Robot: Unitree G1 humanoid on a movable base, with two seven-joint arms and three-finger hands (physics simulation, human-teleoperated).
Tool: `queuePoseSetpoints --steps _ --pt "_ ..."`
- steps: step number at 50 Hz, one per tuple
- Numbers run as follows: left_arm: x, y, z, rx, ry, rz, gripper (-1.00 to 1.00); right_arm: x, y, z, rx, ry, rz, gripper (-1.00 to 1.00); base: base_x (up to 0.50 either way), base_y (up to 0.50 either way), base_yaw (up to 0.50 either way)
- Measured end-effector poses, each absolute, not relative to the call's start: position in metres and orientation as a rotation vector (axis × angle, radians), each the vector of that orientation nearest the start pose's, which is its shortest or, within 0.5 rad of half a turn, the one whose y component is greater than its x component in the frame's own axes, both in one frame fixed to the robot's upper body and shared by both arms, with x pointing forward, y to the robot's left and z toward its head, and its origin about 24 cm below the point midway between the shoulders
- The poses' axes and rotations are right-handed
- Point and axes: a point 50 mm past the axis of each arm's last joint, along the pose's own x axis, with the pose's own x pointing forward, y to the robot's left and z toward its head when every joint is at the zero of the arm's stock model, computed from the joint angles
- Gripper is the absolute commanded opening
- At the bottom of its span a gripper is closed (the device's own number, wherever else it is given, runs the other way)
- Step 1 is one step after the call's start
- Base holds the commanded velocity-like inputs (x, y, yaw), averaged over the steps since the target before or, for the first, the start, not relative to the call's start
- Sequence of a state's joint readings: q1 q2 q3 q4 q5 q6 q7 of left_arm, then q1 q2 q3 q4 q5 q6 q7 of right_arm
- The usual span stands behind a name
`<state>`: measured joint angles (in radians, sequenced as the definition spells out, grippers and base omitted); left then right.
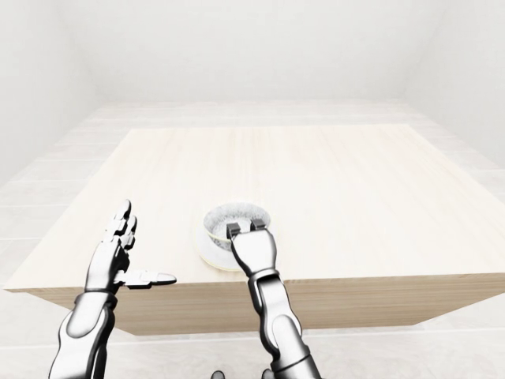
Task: Put the bowl on the plate.
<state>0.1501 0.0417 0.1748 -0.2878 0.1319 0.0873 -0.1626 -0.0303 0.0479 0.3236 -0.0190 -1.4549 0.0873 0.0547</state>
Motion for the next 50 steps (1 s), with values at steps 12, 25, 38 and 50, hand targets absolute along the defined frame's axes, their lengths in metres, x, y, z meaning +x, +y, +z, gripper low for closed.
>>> queuePoseSetpoints --steps 12,25,38,50 --pt "0.2193 0.1991 0.0689 0.210 -0.033 0.058 1.00 0.2472 -0.0656 0.0501 -1.409 -0.172 0.218 -0.78 0.00 0.00 0.00" --pt "0.2188 0.1989 0.0713 0.213 -0.043 0.058 1.00 0.2467 -0.0660 0.0491 -1.413 -0.169 0.220 -0.78 0.00 0.00 0.00" --pt "0.2182 0.1993 0.0727 0.214 -0.048 0.058 1.00 0.2454 -0.0658 0.0487 -1.415 -0.165 0.228 -0.79 0.00 0.00 0.00" --pt "0.2182 0.1996 0.0721 0.213 -0.046 0.059 1.00 0.2457 -0.0659 0.0485 -1.413 -0.166 0.227 -0.76 0.00 0.00 0.00"
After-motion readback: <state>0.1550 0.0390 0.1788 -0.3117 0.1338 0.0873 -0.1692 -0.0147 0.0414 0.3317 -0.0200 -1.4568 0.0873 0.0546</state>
